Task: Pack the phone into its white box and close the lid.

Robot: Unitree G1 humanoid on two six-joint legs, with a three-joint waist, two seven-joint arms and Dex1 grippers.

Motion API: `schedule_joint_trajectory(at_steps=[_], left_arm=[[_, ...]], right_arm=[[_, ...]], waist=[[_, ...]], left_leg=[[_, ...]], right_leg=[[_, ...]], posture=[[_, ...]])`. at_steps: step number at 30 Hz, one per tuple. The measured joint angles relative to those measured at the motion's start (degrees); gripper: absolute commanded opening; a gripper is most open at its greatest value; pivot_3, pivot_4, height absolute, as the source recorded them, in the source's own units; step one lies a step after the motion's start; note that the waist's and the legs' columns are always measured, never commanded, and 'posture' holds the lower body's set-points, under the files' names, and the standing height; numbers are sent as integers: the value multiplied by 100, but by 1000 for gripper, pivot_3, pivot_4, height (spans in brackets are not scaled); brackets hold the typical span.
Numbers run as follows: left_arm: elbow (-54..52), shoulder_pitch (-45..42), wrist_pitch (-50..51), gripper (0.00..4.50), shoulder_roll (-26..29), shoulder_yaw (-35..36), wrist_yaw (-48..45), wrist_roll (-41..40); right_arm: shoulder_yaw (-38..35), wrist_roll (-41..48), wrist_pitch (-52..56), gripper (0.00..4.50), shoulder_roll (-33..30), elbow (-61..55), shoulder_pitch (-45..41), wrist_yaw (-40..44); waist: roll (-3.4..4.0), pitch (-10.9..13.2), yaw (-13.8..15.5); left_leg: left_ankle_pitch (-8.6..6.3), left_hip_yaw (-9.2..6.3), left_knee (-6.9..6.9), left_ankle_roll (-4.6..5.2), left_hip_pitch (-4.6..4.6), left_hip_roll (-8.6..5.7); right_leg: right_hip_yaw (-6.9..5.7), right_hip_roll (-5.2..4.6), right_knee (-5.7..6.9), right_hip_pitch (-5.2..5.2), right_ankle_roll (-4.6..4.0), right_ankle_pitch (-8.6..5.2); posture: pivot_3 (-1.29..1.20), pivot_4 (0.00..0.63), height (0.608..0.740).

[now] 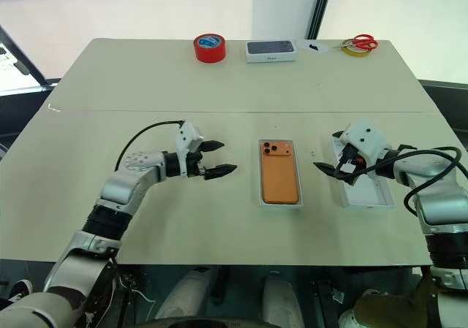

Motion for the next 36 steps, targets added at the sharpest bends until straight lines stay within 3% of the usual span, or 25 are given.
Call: schedule_joint_trajectory(at_steps=[6, 10, 16, 29, 32, 36], left_arm=[[-13, 351, -1394, 4317, 531, 416, -520, -35], [47, 525, -1789, 4317, 707, 570, -912, -147], [-123, 855, -2111, 4317, 797, 662, -1415, -446], [-665, 1144, -2215, 4317, 908, 682, -1314, -530], [-743, 1261, -2204, 4387, 911, 681, -1235, -529], [-892, 1380, -2140, 4387, 928, 679, -1131, -529]], right_arm=[[-187, 645, 2485, 4448, -301, -1030, 256, -255], [-226, 859, 3778, 4448, -333, -1457, 276, -659], [-224, 1116, 5901, 4448, 218, -1672, -639, -1422], [411, 1759, 6309, 4448, 101, -551, -1569, -2311], [518, 1911, 6309, 3657, 110, -411, -1677, -2393], [772, 1872, 6309, 1652, 138, -391, -1700, -2620]], waist=[[3, 1, 0], [3, 0, 2], [11, 0, -43], [12, 0, -21], [12, 0, -26], [13, 0, -27]], left_leg=[[-2, 4, -2, 3, -2, 0], [-3, 4, -4, 4, -5, 0], [-2, 9, -5, 4, -29, 2], [-1, 14, -3, 5, -48, 1], [0, 15, -1, 6, -49, 1], [0, 14, 0, 6, -49, 1]], right_leg=[[4, -2, -2, -1, -21, -11], [5, -4, -3, -5, -22, -12], [11, -3, 2, -35, -22, -10], [14, -3, 9, -57, -1, 2], [14, -2, 15, -59, -1, 2], [14, -2, 17, -60, -1, 2]], posture=[[0, 150, 740], [0, 150, 740], [0, 150, 740], [0, 150, 740], [0, 150, 740], [0, 150, 740]])
